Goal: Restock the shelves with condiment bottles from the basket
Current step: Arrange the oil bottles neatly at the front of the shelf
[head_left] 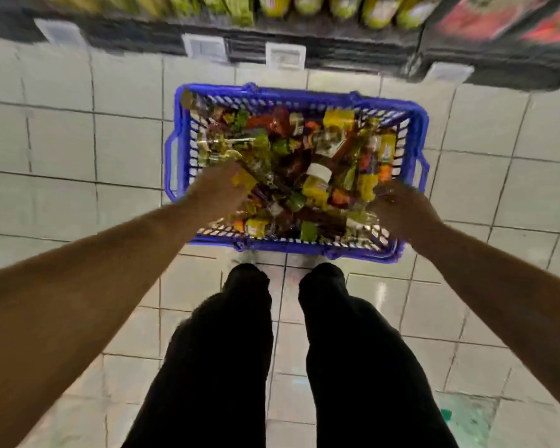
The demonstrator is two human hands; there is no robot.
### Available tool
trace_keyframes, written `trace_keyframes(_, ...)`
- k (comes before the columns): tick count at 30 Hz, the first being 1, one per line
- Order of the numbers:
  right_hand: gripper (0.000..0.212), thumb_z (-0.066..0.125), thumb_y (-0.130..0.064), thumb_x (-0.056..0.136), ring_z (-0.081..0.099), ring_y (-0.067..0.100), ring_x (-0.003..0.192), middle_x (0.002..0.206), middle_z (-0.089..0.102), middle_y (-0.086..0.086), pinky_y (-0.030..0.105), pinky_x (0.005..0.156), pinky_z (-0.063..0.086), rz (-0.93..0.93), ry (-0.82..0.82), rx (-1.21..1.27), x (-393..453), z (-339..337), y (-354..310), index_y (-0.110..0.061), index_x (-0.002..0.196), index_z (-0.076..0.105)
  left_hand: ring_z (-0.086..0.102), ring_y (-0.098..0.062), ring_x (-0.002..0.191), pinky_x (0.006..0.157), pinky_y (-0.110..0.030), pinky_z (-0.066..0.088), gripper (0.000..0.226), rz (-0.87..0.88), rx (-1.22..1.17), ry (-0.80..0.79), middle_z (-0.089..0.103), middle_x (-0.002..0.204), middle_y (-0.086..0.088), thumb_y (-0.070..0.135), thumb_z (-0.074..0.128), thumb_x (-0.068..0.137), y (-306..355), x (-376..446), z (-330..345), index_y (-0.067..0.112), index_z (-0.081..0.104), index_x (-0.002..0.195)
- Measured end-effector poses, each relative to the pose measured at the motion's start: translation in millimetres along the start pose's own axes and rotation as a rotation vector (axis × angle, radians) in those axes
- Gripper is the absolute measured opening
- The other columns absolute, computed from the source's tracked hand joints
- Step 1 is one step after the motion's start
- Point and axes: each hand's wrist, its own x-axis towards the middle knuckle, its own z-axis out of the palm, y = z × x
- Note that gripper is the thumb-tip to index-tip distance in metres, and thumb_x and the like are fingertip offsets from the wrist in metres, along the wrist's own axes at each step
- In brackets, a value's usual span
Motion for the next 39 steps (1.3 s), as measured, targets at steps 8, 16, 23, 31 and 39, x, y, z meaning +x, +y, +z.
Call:
trace_keyframes(8, 0.025, 0.063, -0.031, 0.085, 0.057, 0.019, 0.073, 0.093, 0.062, -0.001, 0.018, 0.049, 0.032, -0.151, 0.285, -0.096, 85, -9, -39, -0.022, 0.108, 0.061, 0.054, -0.033, 0.123, 0.094, -0.036, 0.044, 0.044, 0.225, 0.123, 0.117, 0.055, 0.138, -0.016, 0.021, 0.061, 0.093, 38, 42, 17, 0.015, 0.055, 0.136)
trace_keyframes(16, 0.041, 0.051, -0.017, 0.098, 0.06, 0.034, 0.119, 0.132, 0.063, 0.009, 0.03, 0.084, 0.044, -0.173, 0.258, -0.445, 111, -30, -22, -0.019, 0.139, 0.054, 0.049, -0.031, 0.125, 0.101, -0.046, 0.045, 0.048, 0.396, 0.188, -0.036, 0.053, 0.136, -0.012, 0.022, 0.061, 0.093, 79, 37, 69, 0.014, 0.051, 0.14)
trace_keyframes(23, 0.038, 0.058, -0.034, 0.095, 0.058, 0.031, 0.112, 0.12, 0.064, 0.009, 0.036, 0.081, 0.052, -0.29, 0.044, -0.602, 115, -14, -36, -0.016, 0.128, 0.057, 0.043, -0.029, 0.126, 0.099, -0.043, 0.047, 0.037, 0.436, 0.261, 0.084, 0.046, 0.133, -0.012, 0.027, 0.057, 0.095, 125, 44, 113, 0.017, 0.057, 0.131)
trace_keyframes(31, 0.015, 0.058, -0.025, 0.092, 0.048, 0.01, 0.065, 0.084, 0.055, -0.005, 0.016, 0.052, 0.029, -0.178, 0.267, -0.225, 95, -15, 11, -0.023, 0.107, 0.059, 0.058, -0.032, 0.117, 0.097, -0.039, 0.05, 0.052, 0.36, 0.176, 0.15, 0.065, 0.121, -0.015, 0.016, 0.067, 0.092, 198, 90, 128, 0.005, 0.046, 0.138)
trace_keyframes(39, 0.02, 0.059, -0.023, 0.094, 0.052, 0.016, 0.076, 0.092, 0.059, -0.002, 0.012, 0.056, 0.032, -0.241, 0.252, -0.1, 89, -17, 27, -0.016, 0.113, 0.061, 0.047, -0.039, 0.128, 0.104, -0.047, 0.04, 0.088, 0.273, 0.371, 0.102, 0.064, 0.124, -0.017, 0.028, 0.079, 0.082, 215, 102, 143, 0.003, 0.029, 0.149)
